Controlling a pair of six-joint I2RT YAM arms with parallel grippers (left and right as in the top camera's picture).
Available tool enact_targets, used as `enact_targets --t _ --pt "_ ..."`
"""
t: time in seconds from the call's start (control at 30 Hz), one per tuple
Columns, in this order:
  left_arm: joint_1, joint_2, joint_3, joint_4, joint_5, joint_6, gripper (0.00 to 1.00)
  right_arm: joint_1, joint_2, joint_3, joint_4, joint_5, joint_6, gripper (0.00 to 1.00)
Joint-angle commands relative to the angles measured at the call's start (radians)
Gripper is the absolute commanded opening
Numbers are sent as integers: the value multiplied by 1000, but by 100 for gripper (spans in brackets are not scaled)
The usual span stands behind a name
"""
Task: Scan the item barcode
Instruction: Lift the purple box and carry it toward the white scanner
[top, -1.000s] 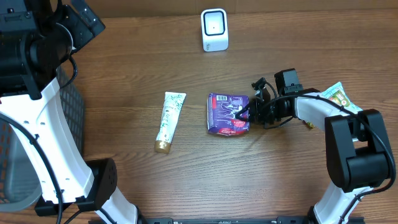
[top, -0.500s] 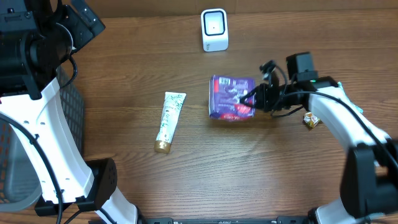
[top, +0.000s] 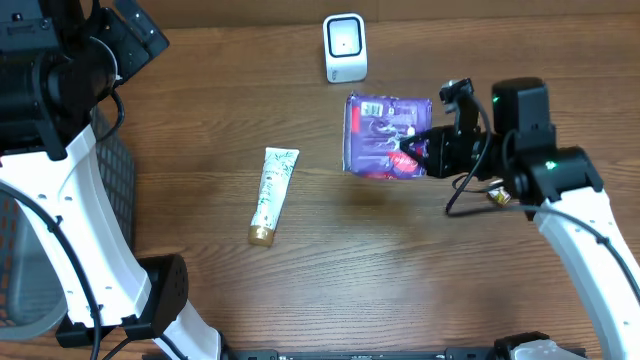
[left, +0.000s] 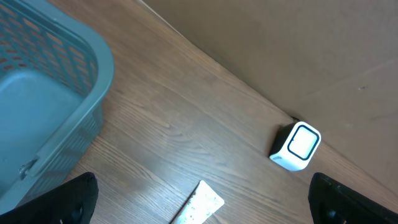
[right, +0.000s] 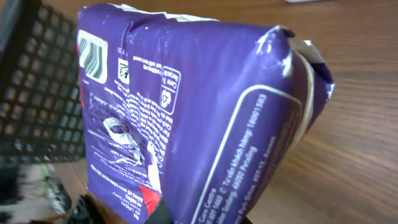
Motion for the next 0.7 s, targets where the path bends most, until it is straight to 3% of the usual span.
enact_targets --t 0.0,0.3,0.43,0.53,0.67 --pt "-2 -2 1 0 2 -9 99 85 -39 26 -21 150 -7 4" --pt "-2 -2 1 0 2 -9 99 187 -39 35 -34 267 -4 4" --pt "-2 -2 1 0 2 -9 99 185 -25 87 -50 363 119 4" --pt "-2 -2 1 0 2 -9 100 186 31 233 -142 415 117 4" --pt "-2 -2 1 0 2 -9 100 186 200 556 -353 540 78 4"
